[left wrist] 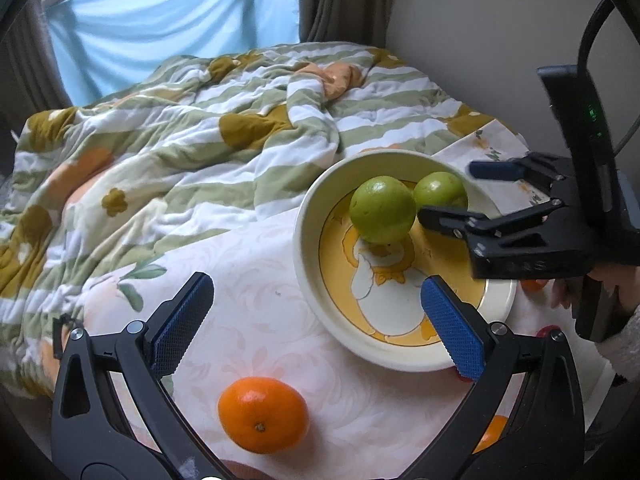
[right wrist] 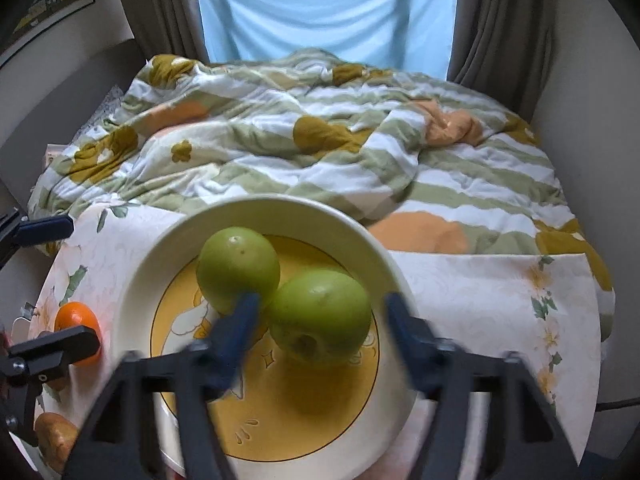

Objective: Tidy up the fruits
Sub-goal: 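Open the right tool to release the green apple and withdraw, then move the left tool to the large wrinkled apple and close on it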

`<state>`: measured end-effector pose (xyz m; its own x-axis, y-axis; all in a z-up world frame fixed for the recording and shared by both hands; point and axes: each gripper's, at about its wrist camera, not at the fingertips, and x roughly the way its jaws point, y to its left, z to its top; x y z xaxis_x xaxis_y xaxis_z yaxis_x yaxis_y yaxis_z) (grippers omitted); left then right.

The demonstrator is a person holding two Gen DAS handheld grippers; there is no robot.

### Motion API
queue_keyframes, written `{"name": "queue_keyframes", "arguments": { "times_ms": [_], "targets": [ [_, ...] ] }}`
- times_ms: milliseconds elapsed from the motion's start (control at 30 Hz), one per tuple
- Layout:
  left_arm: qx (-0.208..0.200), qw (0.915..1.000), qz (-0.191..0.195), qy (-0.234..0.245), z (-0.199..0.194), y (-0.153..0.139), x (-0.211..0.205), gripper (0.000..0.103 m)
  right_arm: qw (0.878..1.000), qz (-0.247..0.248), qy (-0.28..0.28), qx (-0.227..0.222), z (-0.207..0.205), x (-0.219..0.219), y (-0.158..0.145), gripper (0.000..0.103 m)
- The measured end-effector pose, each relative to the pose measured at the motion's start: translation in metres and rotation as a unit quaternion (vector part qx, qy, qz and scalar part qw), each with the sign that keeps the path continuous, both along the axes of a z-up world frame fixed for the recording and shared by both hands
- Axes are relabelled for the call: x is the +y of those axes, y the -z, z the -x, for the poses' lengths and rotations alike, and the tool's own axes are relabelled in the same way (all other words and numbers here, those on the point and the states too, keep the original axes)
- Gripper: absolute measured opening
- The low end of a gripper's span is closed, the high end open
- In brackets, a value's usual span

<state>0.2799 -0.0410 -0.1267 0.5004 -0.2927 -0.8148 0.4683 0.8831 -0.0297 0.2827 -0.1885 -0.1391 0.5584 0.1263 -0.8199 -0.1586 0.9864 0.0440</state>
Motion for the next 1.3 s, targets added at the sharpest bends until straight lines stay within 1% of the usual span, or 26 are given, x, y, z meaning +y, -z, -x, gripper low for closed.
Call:
{"name": "queue_keyframes", "arguments": {
  "times_ms": [33,233,333,533,667,833,967,1133,1300],
  "targets": [
    [0.001,1.0,0.001,-0.004,0.002,0.0,0.001,0.103,1.0,-0.003,-0.002,-0.002,0.001,-0.001,-0.001,0.102],
    [0.007,0.9995,-0.001,-0.03,0.011,-0.001,0.005,0.103,1.0,-0.011,-0.005,-0.017,0.009,-0.003,-0.001,0.103],
    [0.004,0.9991,-0.003,-0.042,0.017,-0.006,0.007,0.103,1.0,-0.009,-0.006,-0.018,0.014,-0.004,-0.009,0.102],
    [-0.015,0.9978,-0.006,-0.065,0.032,-0.029,0.01,0.103,0.999,-0.013,-0.013,-0.026,0.035,-0.008,-0.045,0.103],
    [-0.03,0.9963,-0.011,-0.08,0.049,-0.049,0.011,0.103,0.999,-0.03,-0.004,-0.022,0.056,-0.013,-0.067,0.103],
    [-0.042,0.9943,-0.004,-0.097,0.078,-0.072,0.018,0.103,0.999,-0.03,0.006,-0.032,0.092,-0.016,-0.094,0.103],
    [-0.054,0.9924,0.0,-0.11,0.105,-0.083,0.027,0.103,0.999,-0.022,0.019,-0.044,0.124,-0.016,-0.108,0.103],
    [-0.057,0.99,0.005,-0.129,0.142,-0.087,0.04,0.103,0.998,-0.004,0.025,-0.049,0.161,-0.014,-0.114,0.103],
    [-0.053,0.9872,0.002,-0.15,0.173,-0.079,0.052,0.103,0.999,-0.011,0.013,-0.041,0.187,-0.012,-0.103,0.103]
  ]
}}
